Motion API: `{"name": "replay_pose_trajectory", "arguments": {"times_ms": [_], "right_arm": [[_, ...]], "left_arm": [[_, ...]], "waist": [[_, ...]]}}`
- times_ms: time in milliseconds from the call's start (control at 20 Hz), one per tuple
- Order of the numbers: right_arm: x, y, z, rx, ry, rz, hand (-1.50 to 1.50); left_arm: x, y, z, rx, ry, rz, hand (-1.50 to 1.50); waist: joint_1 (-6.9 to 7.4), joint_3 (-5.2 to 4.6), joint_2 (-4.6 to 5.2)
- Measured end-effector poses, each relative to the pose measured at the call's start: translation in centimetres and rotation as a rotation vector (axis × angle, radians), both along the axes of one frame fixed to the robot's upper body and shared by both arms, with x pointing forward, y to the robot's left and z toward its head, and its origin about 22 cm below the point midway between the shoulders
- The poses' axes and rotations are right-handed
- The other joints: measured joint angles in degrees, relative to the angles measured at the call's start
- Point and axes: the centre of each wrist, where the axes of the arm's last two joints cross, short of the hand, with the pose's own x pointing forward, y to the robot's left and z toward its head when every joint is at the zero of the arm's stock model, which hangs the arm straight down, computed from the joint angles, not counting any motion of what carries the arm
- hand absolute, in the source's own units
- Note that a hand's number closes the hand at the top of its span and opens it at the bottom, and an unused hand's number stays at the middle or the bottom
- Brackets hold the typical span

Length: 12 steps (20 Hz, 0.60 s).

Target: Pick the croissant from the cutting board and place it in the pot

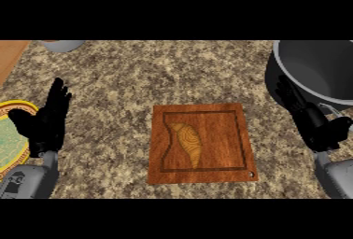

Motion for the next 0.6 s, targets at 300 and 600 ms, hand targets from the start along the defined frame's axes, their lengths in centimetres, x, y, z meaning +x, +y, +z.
{"name": "replay_pose_trajectory", "arguments": {"times_ms": [300, 600], "right_arm": [[4.4, 5.7, 4.5, -0.042, -0.157, 0.299, 1.50], [7.7, 8.5, 5.8, -0.293, -0.389, 0.476, -1.50]], "left_arm": [[1.5, -1.5, 3.4, 0.012, -0.094, -0.098, 0.00], [2.0, -2.9, 4.6, -0.015, -0.108, -0.175, 0.00]], "waist": [[4.45, -0.56, 1.20], [6.04, -0.79, 1.75]]}}
